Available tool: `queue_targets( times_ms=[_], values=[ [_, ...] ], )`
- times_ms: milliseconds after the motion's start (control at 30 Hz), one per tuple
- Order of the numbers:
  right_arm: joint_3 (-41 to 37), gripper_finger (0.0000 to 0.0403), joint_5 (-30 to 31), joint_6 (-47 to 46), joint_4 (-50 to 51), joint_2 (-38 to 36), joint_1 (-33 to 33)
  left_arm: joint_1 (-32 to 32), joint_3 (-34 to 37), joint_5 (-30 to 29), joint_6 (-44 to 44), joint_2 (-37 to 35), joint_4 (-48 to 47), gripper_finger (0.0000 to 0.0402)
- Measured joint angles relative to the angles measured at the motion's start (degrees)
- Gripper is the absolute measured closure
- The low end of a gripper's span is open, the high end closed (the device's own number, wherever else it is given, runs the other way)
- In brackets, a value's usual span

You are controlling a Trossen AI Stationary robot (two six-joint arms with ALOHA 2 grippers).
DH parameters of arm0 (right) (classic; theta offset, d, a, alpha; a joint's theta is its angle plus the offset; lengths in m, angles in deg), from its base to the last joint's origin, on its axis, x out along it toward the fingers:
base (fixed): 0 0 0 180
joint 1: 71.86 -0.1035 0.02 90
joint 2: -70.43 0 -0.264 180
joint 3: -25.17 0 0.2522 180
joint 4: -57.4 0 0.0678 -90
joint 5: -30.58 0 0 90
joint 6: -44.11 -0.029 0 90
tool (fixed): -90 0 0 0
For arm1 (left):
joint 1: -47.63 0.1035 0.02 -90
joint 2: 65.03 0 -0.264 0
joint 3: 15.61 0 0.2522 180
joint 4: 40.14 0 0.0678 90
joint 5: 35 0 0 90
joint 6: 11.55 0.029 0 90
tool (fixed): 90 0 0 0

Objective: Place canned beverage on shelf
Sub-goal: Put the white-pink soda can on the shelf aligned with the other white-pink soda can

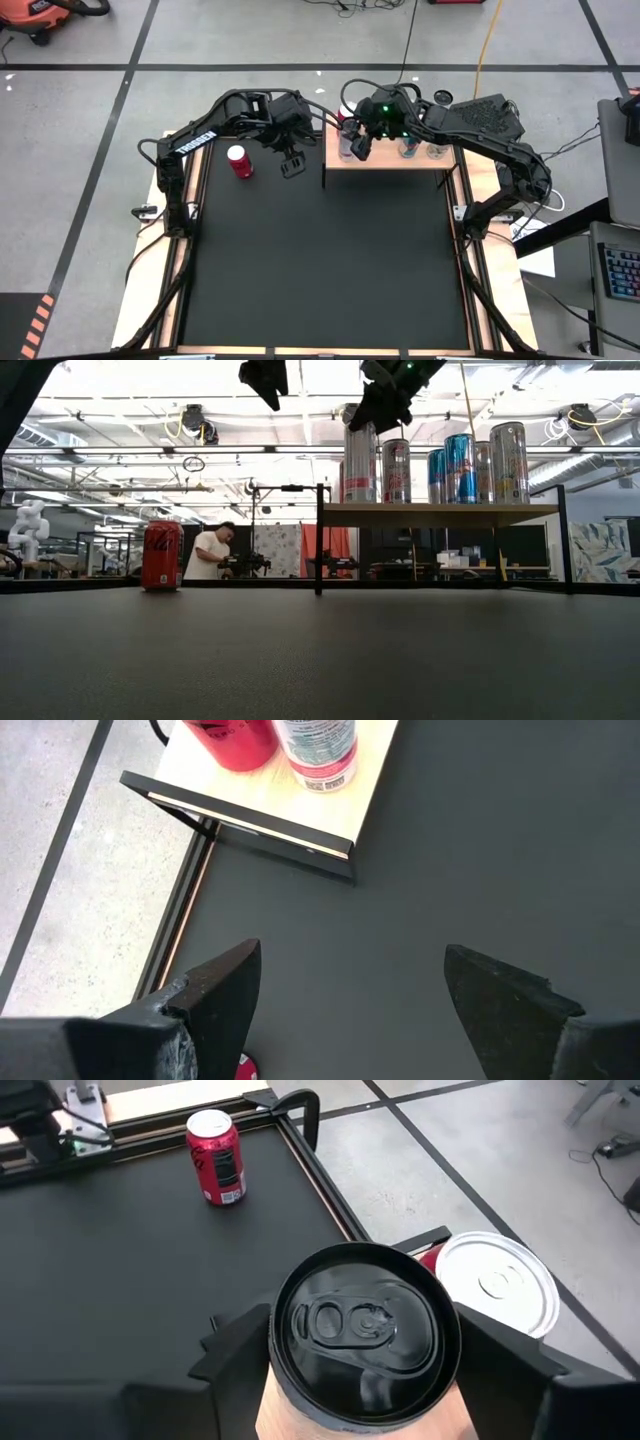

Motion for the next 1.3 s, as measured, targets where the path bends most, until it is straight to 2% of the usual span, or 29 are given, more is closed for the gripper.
queue_targets(
  times_ms=[300, 667, 1100, 1300],
  values=[
    [0.0, 0.0163, 0.15, -4.25, 0.78, -0.5, 0.0, 0.0, 0.0, 0.0, -0.04, 0.0, -0.04, 0.0091],
    [-0.07, 0.0164, 0.54, -2.91, 4.68, -3.24, -1.32, -0.01, 0.0, 0.0, -0.36, 0.0, -0.19, 0.0091],
    [-0.02, 0.0165, 13.78, -3.35, 11.26, -4.61, -2.88, 0.0, 0.0, 0.0, -0.48, 0.0, -0.24, 0.0091],
    [0.02, 0.0165, 15.74, -4.85, 12.19, -4.86, -4.16, 0.0, 0.0, 0.0, -0.48, 0.0, -0.34, 0.0091]
  ],
)
